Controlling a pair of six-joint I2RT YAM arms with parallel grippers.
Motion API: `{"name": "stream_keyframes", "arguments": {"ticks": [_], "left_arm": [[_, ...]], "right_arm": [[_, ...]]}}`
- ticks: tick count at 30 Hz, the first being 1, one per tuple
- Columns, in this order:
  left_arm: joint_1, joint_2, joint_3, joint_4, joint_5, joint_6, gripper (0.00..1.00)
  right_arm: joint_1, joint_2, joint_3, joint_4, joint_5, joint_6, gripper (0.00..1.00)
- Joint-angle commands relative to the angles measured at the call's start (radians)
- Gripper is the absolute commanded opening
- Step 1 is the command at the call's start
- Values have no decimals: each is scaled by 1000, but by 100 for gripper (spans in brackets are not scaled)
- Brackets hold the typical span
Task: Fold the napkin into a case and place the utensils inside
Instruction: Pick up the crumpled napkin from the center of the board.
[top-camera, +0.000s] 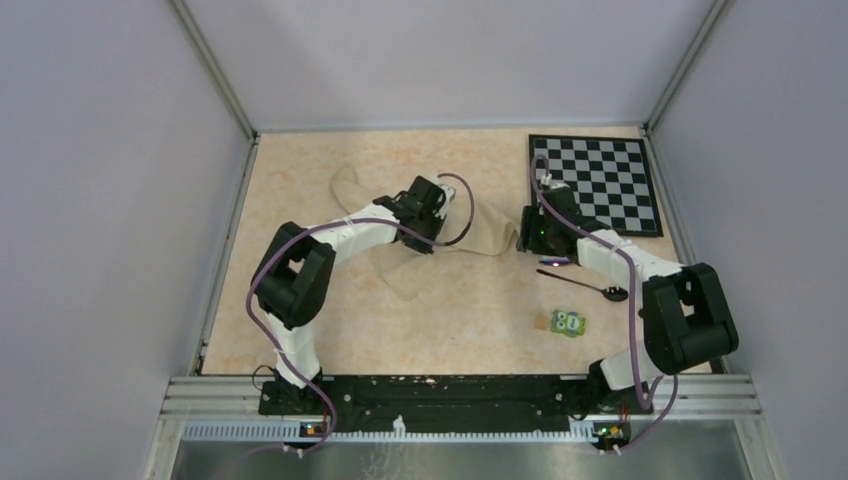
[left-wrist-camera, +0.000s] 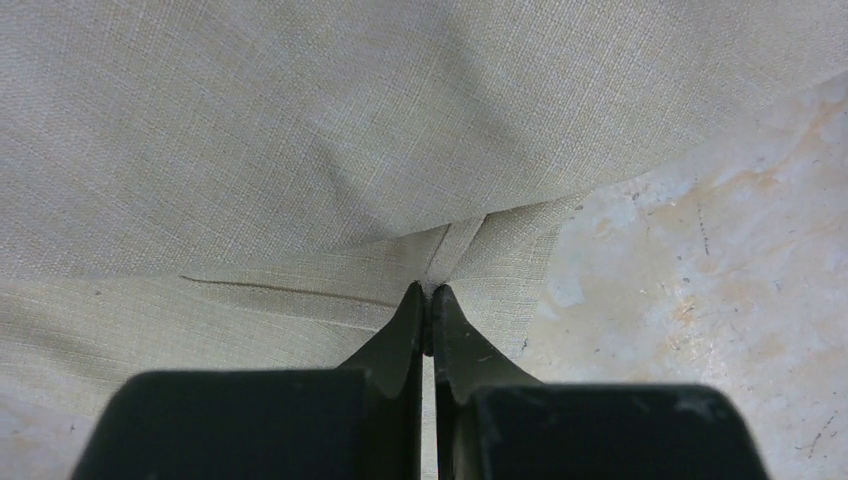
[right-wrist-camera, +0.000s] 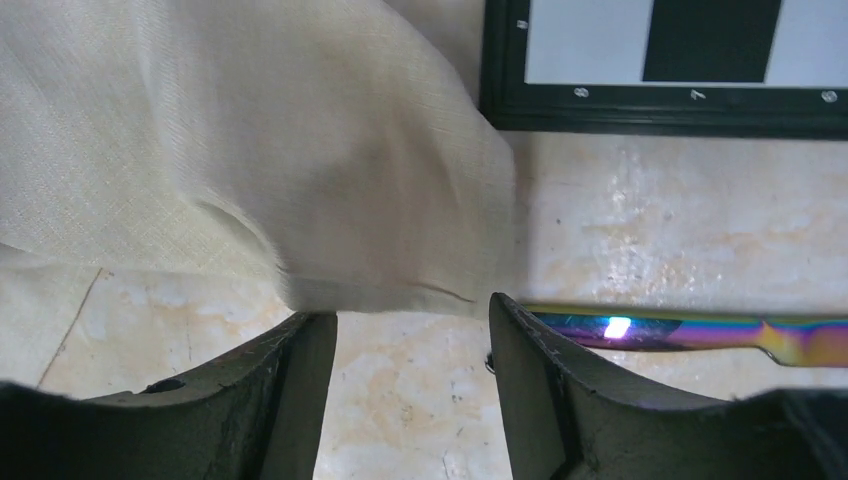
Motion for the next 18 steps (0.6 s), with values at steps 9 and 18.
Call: {"name": "stream_keyframes", "arguments": {"ticks": [9,18], "left_arm": [[-1,-73,98,-58,-65,-21,3],[3,-112,199,-211,-121,-134,0]], "right_arm": [[83,123,162,67,188,-91,25],[95,-17,145,-6,201,-101,0]]}}
